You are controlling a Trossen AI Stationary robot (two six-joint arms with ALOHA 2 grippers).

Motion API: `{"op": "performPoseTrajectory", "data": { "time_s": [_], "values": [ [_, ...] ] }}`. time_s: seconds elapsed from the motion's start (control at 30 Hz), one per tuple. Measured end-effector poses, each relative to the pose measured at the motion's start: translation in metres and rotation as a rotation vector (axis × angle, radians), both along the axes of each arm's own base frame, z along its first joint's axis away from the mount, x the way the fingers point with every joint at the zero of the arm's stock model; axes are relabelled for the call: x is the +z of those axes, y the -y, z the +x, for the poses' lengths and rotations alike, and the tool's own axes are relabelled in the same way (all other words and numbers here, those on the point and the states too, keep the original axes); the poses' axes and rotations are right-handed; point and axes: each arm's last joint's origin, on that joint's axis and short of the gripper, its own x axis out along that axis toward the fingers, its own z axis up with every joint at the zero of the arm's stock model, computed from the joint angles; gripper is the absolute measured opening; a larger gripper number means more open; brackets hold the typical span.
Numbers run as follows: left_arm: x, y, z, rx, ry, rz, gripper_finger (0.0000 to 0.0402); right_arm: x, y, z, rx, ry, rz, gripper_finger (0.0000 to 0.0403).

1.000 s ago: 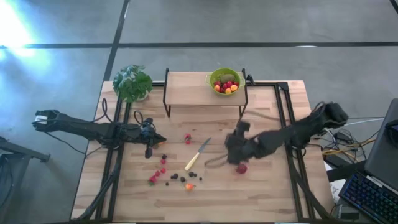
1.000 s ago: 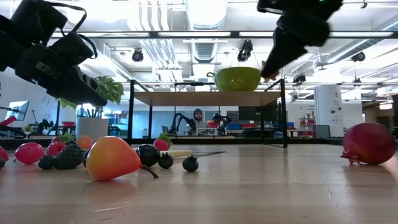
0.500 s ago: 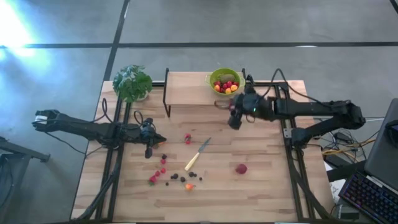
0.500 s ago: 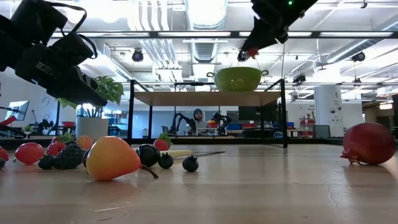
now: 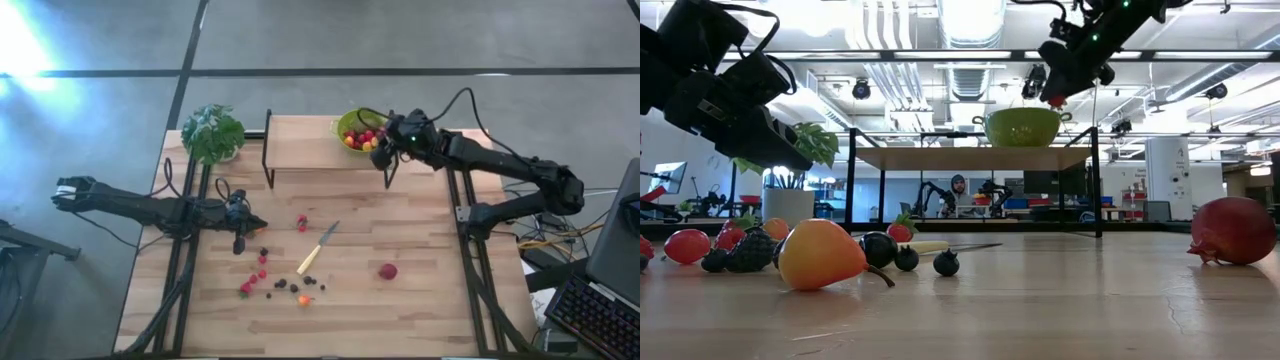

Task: Pick & Place Fruit
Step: Put the strawberry into the strainer bowl

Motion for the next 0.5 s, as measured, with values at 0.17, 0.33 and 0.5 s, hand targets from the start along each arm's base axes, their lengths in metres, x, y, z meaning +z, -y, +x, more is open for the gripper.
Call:
{"op": "performPoseTrajectory", "data": {
  "time_s": [0.17,0.33,0.5],
  "values": [
    [0.0,0.0,0.0,0.0,0.0,0.0,0.002,-0.008,0.012,0.002,-0.035,-0.015,0.016,0.0159],
    [0.0,0.0,0.0,0.001,0.0,0.0,0.002,-0.015,0.019,0.01,-0.034,-0.03,0.008,0.0163],
    [0.0,0.0,0.0,0.0,0.0,0.0,0.002,-0.015,0.025,0.007,-0.058,-0.026,0.011,0.0179]
  ]
}}
